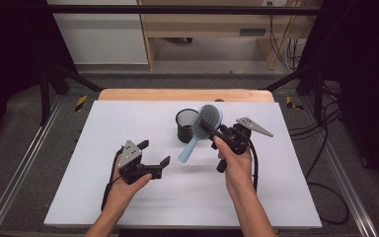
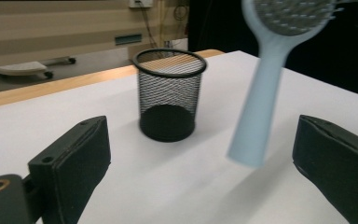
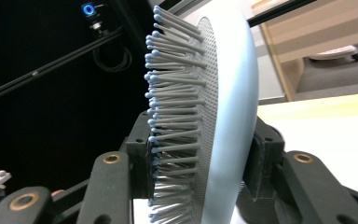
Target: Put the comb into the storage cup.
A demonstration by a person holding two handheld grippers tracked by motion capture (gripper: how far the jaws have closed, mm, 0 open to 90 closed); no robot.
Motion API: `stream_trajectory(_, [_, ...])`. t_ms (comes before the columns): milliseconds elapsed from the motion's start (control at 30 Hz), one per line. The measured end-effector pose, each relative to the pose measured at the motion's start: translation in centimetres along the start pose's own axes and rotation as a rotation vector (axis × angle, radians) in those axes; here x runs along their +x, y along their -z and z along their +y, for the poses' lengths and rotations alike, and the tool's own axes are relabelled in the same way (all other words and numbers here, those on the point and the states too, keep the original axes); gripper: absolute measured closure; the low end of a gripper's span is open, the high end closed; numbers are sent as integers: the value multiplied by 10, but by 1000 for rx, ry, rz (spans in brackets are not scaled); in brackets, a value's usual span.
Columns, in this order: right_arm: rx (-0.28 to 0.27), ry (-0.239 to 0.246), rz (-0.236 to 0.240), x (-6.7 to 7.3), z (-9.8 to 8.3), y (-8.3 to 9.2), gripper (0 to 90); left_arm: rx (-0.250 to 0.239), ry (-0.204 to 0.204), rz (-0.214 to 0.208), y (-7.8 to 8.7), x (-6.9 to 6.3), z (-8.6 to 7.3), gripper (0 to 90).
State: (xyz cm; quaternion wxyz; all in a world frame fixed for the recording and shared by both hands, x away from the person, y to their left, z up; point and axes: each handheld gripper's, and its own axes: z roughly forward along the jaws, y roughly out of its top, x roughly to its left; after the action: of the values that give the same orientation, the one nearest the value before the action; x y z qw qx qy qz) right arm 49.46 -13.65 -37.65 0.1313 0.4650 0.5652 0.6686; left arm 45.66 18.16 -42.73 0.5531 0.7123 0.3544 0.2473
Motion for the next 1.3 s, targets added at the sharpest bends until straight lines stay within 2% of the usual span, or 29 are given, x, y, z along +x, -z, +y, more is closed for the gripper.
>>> stream_trajectory(100, [-10,-6,-20,-9,3,8,537,2,12,30,10,9,-3,44])
stream_trajectory(200, [-23,-14,-41,-16,8,15,538,2,46,61,19,15,-9,44])
stream_trajectory(367, [-38,-4,-77,-25,19,21,537,-22,22,114,38,23,-19,44])
stream_trajectory(533, [-47,-6,-111,-33,33,25,537,-52,35,161,52,38,-23,42])
stream_trajectory(600, [-50,-3,-123,-34,39,26,537,-63,19,172,55,43,-25,42])
stream_trajectory(667, [-54,6,-136,-34,45,25,536,-83,21,172,58,49,-27,40])
stream_trajectory(767, [-58,14,-149,-34,53,23,536,-100,61,191,62,58,-31,38])
stream_trajectory(833, [-54,22,-157,-34,58,21,536,-110,66,201,63,62,-33,39])
stream_trajectory(967, [-45,40,-182,-34,68,14,535,-90,70,200,60,62,-38,44])
stream_trajectory(1067, [-39,47,-201,-36,76,11,535,-88,51,202,58,62,-39,44])
stream_trajectory(1300, [-37,72,-246,-35,95,6,535,-92,78,205,59,66,-41,48])
